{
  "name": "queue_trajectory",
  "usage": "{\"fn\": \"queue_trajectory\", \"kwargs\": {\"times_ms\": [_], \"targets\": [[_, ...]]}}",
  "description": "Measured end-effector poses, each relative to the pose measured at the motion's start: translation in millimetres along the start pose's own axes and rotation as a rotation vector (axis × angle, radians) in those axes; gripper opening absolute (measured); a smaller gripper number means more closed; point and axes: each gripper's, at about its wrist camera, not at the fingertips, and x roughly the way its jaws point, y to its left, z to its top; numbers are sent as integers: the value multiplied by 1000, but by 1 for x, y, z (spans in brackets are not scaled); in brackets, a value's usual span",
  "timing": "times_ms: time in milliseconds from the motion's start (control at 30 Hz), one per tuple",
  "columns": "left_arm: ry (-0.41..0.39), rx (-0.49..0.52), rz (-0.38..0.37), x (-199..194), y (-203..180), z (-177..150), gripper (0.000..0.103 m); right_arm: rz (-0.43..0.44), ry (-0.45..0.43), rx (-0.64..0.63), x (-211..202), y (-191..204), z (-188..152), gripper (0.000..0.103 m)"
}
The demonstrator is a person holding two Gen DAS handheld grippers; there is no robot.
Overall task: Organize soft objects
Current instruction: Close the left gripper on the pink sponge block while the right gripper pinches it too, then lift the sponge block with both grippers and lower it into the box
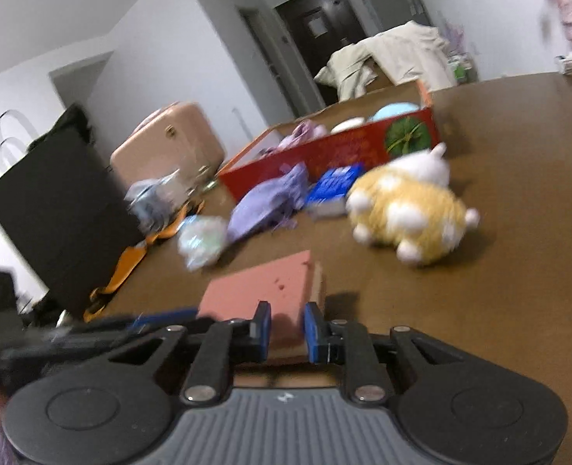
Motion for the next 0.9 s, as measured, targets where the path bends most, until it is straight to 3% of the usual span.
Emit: {"fn": "queue_trajectory", "kwargs": {"times_ms": [100, 267, 467, 600, 767, 900], "targets": [[14, -21, -13, -4, 7, -5, 47, 26, -7, 15, -11, 4, -9, 20], [21, -12, -3, -5, 12, -11, 48, -24, -27, 43, -15, 2, -11, 21], [14, -37, -32, -1, 18, -12, 53, -17, -36, 114, 1, -8, -12, 25], [26, -73, -56, 9, 19, -8, 48, -7, -32, 144, 15, -12, -10, 25], [-9, -77, -56, 9, 20, -4, 41, -19, -14, 125, 24, -10, -2, 24], [-85, -59, -46, 5, 21, 26, 40, -12, -23, 98, 28, -2, 17, 24]]}}
